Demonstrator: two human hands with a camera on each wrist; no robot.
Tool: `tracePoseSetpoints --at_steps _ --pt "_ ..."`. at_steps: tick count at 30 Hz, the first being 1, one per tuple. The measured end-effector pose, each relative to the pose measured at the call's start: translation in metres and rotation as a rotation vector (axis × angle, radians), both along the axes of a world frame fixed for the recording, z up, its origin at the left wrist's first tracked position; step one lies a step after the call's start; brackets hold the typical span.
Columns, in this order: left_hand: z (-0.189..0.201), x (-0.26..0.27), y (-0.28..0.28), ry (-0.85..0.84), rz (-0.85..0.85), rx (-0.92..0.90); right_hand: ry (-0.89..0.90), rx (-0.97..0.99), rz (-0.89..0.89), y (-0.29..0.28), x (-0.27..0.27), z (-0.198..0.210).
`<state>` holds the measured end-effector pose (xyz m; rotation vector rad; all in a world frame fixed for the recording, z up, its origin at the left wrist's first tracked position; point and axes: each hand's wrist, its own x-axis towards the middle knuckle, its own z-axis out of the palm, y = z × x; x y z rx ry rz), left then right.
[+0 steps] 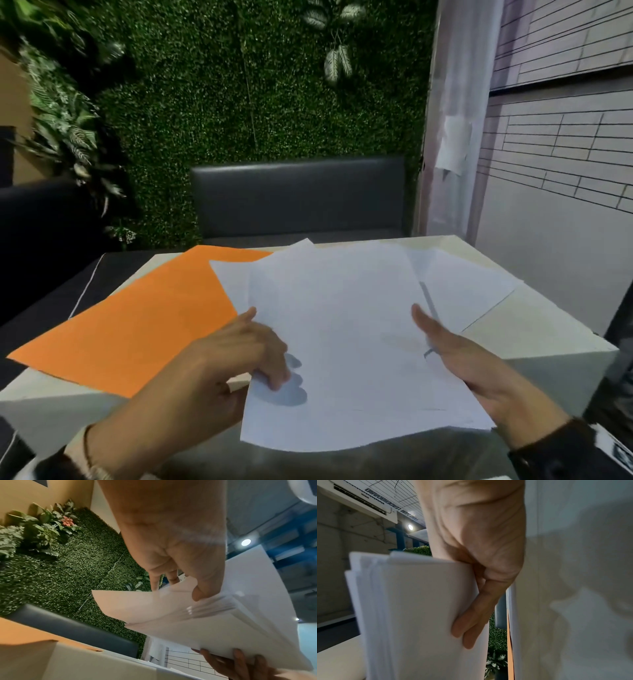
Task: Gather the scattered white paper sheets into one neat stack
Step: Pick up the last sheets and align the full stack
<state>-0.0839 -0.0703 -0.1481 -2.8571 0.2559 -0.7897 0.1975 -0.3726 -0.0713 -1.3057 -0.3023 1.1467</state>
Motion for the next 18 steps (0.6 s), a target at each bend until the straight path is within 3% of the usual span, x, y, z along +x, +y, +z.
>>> tracePoseSetpoints --at_steps 1,2,3,7,9,11,13,14,16,18 --pt "0.038 -0.005 -0.049 0.189 0.014 -0.244 0.035 0.047 0.035 0.001 0.001 -0.003" --pt "0.061 0.007 -0.067 0.184 -0.008 -0.351 0.035 0.081 0.058 0.001 0.003 -0.007" --pt "0.077 0.006 -0.084 0.05 0.033 -0.438 0.018 0.085 0.063 0.002 0.004 -0.01" --pt "0.076 0.003 -0.08 0.107 0.107 -0.823 -0.018 0.101 0.1 0.001 0.01 -0.017" --pt "0.067 0.007 -0.08 -0.075 0.189 -1.088 -0.066 0.118 0.086 0.0 0.012 -0.021" --pt "0.063 0.012 -0.085 -0.377 0.233 -1.519 -0.095 0.138 0.062 -0.003 0.009 -0.024" --pt "0.063 0.017 -0.089 -0.448 0.262 -1.963 -0.132 0.138 0.047 -0.007 0.003 -0.024" --pt "0.061 0.019 -0.09 -0.383 0.238 -2.063 -0.154 0.129 0.052 -0.009 -0.002 -0.022" --pt "0.061 0.023 -0.096 -0.232 0.241 -2.009 -0.224 0.079 0.06 -0.01 -0.01 -0.021" --pt "0.063 0.026 -0.103 -0.278 0.291 -1.91 -0.353 -0.018 0.07 -0.008 -0.018 -0.018"
